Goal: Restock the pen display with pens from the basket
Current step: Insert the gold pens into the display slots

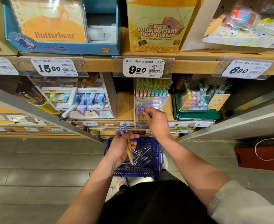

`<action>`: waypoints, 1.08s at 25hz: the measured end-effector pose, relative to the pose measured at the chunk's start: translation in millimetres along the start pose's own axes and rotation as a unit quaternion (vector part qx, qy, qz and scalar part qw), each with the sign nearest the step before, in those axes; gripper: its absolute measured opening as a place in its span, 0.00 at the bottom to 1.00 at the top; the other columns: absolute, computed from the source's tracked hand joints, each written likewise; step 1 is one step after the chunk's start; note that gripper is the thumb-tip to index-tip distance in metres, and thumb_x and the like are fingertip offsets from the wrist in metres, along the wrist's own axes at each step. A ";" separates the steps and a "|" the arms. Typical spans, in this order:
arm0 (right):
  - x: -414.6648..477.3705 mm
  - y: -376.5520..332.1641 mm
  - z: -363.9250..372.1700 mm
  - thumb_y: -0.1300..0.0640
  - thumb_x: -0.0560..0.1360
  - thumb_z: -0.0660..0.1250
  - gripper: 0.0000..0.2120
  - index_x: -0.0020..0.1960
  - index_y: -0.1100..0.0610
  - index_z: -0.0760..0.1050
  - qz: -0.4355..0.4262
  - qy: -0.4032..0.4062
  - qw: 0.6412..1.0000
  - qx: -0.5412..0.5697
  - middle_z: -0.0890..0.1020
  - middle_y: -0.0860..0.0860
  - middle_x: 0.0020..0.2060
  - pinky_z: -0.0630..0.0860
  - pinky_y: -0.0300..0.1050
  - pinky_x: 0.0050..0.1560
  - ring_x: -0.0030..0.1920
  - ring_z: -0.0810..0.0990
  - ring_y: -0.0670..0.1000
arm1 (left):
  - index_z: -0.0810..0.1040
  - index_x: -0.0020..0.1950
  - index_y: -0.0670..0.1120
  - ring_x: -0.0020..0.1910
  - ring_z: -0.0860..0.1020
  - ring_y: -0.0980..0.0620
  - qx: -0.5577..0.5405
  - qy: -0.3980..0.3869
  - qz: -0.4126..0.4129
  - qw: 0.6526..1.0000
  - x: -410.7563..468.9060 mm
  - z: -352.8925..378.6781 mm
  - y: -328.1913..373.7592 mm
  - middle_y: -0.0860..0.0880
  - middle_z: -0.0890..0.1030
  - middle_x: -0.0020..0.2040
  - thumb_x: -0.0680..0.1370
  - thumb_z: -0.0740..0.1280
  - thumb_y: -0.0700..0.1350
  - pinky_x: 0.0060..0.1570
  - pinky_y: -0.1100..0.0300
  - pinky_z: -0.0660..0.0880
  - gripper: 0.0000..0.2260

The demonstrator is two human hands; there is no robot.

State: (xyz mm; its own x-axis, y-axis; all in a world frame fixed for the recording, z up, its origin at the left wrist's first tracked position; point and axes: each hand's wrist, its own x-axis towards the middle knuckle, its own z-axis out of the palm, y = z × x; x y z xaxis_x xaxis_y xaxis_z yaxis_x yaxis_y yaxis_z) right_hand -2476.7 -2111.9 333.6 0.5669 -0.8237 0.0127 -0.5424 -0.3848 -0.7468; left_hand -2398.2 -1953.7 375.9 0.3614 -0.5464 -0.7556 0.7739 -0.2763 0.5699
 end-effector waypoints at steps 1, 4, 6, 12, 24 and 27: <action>0.4 0.9 3.3 0.58 0.78 0.71 0.05 0.53 0.56 0.84 0.001 -0.012 1.000 -0.016 0.87 0.49 0.42 0.81 0.42 0.47 0.39 0.84 0.47 | 0.65 0.57 0.44 0.30 0.77 0.49 0.006 -0.005 0.006 1.000 -0.9 -0.6 -0.7 0.39 0.84 0.48 0.86 0.57 0.39 0.27 0.61 0.74 0.02; -0.3 6.0 10.6 0.58 0.78 0.71 0.04 0.45 0.56 0.83 0.009 -0.035 0.997 -0.067 0.84 0.50 0.35 0.81 0.47 0.40 0.33 0.81 0.49 | 0.69 0.60 0.44 0.33 0.82 0.50 0.028 -0.016 0.009 0.999 -3.9 -4.0 -1.7 0.42 0.86 0.53 0.85 0.61 0.43 0.28 0.61 0.78 0.05; -1.1 7.2 13.3 0.56 0.78 0.70 0.05 0.46 0.56 0.82 0.032 -0.043 0.995 -0.087 0.85 0.50 0.35 0.81 0.47 0.38 0.32 0.81 0.49 | 0.70 0.60 0.44 0.29 0.78 0.52 0.041 -0.023 0.005 0.999 -4.6 -6.2 -1.3 0.43 0.86 0.52 0.84 0.63 0.45 0.24 0.63 0.73 0.07; 2.1 0.7 6.3 0.53 0.79 0.70 0.07 0.47 0.56 0.82 0.149 -0.114 0.978 -0.095 0.85 0.52 0.39 0.82 0.45 0.47 0.39 0.83 0.50 | 0.73 0.56 0.44 0.26 0.69 0.53 0.011 -0.024 -0.003 1.000 0.4 -10.5 -1.8 0.42 0.80 0.43 0.85 0.61 0.43 0.22 0.64 0.64 0.03; -19.0 -37.2 -36.9 0.62 0.76 0.74 0.06 0.51 0.56 0.81 0.235 -0.156 0.903 0.324 0.87 0.54 0.44 0.83 0.41 0.47 0.43 0.87 0.50 | 0.76 0.60 0.46 0.34 0.82 0.51 0.061 -0.011 0.003 0.998 0.9 2.4 -5.2 0.42 0.85 0.49 0.84 0.63 0.49 0.31 0.59 0.80 0.09; -10.2 -35.0 -48.8 0.60 0.77 0.72 0.05 0.51 0.53 0.80 0.175 -0.030 0.936 0.305 0.87 0.51 0.41 0.82 0.41 0.51 0.44 0.87 0.51 | 0.74 0.59 0.45 0.23 0.68 0.56 0.076 0.037 -0.021 0.996 2.3 -3.4 -6.7 0.47 0.78 0.36 0.85 0.60 0.54 0.20 0.65 0.64 0.13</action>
State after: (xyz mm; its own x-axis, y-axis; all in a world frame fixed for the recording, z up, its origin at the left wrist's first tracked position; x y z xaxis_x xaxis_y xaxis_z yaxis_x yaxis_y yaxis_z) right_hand -2493.7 -2110.3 392.1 0.4648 -0.8230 -0.3265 -0.2560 0.2280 -0.9394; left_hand -2400.8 -1950.4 369.3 0.3722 -0.4731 -0.7986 0.7038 -0.4171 0.5751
